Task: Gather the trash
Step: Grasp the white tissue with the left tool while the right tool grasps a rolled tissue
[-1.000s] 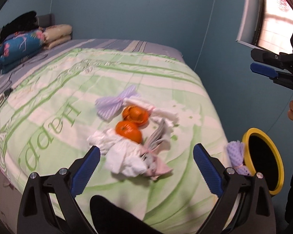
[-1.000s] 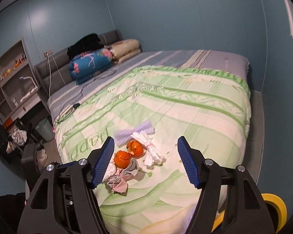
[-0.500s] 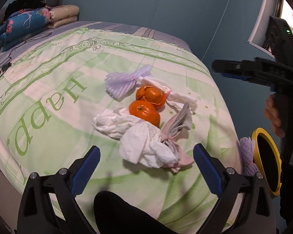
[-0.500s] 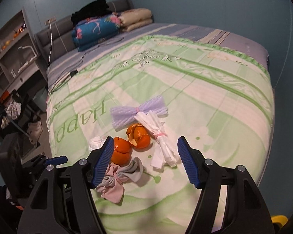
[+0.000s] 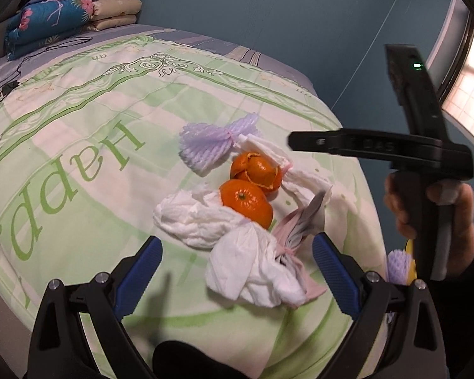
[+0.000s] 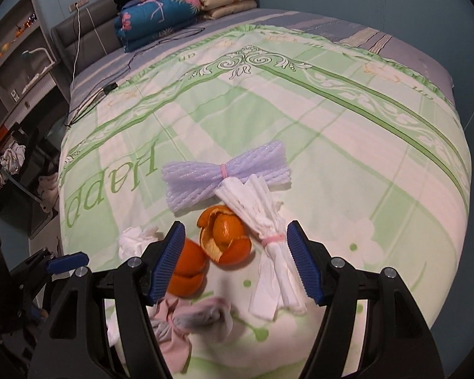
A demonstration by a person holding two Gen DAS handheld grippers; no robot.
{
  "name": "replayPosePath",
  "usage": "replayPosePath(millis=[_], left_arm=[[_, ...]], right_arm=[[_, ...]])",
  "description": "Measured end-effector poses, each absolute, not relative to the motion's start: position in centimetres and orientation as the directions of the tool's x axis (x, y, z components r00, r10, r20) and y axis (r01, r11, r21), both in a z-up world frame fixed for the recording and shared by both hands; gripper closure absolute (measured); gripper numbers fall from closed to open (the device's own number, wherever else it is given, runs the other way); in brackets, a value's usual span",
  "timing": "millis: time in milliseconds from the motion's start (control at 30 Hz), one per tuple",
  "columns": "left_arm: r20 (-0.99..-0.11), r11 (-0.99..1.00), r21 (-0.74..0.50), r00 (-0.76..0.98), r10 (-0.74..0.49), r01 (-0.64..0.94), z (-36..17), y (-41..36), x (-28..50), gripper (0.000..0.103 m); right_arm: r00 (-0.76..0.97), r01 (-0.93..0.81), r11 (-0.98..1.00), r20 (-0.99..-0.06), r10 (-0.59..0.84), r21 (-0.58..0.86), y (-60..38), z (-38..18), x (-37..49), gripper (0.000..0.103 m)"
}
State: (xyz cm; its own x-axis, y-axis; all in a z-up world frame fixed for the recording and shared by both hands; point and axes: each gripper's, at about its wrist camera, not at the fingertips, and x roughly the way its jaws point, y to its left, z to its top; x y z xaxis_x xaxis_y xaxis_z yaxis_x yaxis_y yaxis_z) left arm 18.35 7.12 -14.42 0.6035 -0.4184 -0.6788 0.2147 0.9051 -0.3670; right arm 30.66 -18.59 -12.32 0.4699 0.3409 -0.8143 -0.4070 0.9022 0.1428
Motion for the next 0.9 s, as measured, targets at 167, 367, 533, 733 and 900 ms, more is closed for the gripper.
replayPosePath(millis=[167,367,533,733,900], left_arm=[[-0.679,0.907,-0.360,0.606,-0.414,0.217,-14.7,6.7,19.1,0.011],[-0.683,0.892,-0.400,0.581,-0.443,0.210,-15.8,6.8,20.0,0.018],[-0.689,0.878,-0.428,0.552,-0.470,0.213,-16.8,6.6,20.3,0.026],[-0.703,0.869,-0.450,0.519,-0.486,0.205,-17.8,6.2,20.7,0.045],[-0.718,0.877,-0.429,0.506,-0.477,0.218,-18.2,5.5,20.8,0.061]], right_arm=[[0.445,-0.426,0.897,-0.837,0.320,0.116,-17.1,-13.2,32.1,0.040],[0.425,-0.426,0.899,-0.855,0.298,0.101,-16.4,-14.4,33.1,0.040],[0.408,-0.403,0.908,-0.866,0.290,0.114,-16.6,-15.4,34.0,0.041],[0.387,-0.380,0.915,-0.874,0.294,0.140,-16.9,-16.4,34.4,0.058],[0.376,-0.367,0.917,-0.877,0.300,0.156,-17.2,-17.0,34.6,0.069]])
